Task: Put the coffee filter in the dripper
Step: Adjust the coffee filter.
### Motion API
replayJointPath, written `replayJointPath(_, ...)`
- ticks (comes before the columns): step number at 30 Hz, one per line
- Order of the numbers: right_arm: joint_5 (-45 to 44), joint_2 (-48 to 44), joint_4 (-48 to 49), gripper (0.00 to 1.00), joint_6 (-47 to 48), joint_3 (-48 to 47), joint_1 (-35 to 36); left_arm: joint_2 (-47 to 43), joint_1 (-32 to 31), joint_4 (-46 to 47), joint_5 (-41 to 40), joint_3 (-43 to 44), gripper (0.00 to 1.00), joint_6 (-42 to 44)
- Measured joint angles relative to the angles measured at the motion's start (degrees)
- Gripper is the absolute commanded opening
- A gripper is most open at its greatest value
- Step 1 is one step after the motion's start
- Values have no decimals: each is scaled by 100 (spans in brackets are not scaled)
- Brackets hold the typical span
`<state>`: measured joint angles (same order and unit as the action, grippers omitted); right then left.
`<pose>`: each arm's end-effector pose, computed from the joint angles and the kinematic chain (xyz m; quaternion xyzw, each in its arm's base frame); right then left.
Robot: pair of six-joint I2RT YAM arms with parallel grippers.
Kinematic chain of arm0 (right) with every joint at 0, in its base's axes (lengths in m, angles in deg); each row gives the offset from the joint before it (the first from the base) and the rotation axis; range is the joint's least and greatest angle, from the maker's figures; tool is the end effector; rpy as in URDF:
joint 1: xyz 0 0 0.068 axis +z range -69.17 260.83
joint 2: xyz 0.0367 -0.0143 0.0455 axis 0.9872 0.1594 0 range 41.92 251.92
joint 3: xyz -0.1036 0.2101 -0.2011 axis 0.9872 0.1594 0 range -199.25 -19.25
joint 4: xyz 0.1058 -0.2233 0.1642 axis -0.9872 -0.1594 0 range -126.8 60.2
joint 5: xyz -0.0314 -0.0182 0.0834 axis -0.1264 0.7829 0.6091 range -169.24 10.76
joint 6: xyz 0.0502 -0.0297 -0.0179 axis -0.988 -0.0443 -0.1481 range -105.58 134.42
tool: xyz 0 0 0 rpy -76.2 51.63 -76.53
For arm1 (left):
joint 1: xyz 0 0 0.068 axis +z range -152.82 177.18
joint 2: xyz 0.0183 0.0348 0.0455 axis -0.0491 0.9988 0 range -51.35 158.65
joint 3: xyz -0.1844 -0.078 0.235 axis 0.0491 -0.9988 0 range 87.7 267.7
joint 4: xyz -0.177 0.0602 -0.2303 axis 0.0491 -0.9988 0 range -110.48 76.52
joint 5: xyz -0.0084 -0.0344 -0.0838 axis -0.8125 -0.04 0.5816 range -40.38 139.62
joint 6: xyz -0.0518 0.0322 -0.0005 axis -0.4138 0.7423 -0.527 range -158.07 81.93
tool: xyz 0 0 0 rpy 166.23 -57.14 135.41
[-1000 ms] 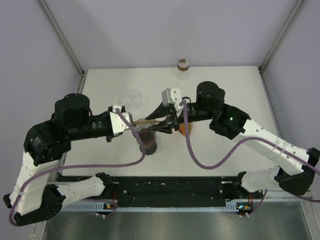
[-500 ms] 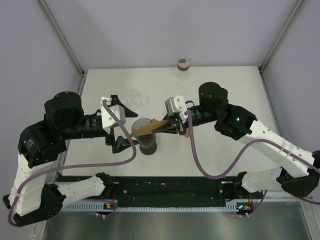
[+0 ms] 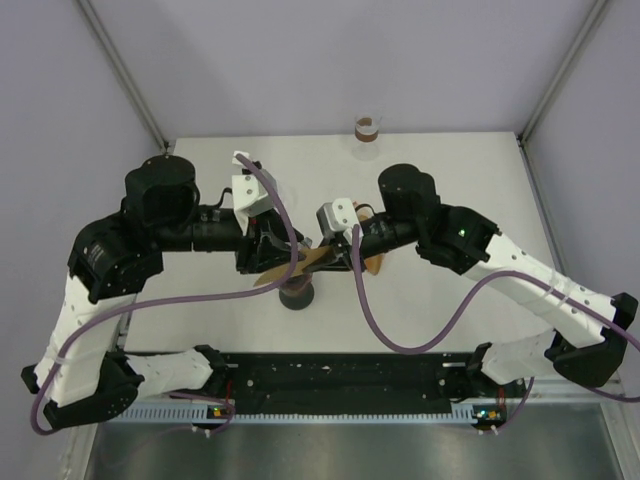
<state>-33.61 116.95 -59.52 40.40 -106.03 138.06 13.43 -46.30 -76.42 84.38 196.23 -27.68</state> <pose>0.1387 0.2760 0.4879 -0.6655 0.4061 0.4481 0.4375 0.0976 -0.1286 0.5877 0.5067 0.6150 -0.3909 0.4607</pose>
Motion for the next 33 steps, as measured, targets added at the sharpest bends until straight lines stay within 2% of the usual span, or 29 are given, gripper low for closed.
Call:
replayJointPath(4, -17, -2, -20, 0, 4, 0, 0, 66, 0, 44, 144, -2, 14, -216)
replayJointPath(9, -57, -2, -35, 0, 17, 0, 0, 33, 2, 125, 369, 13, 11, -295)
replayJointPath(12, -79, -15, -35, 0, 59, 0, 0, 31, 46, 129, 494, 61, 0, -299)
replayJointPath(33, -118, -83, -37, 0, 96, 0, 0, 15, 70, 149, 9, 188, 0, -258)
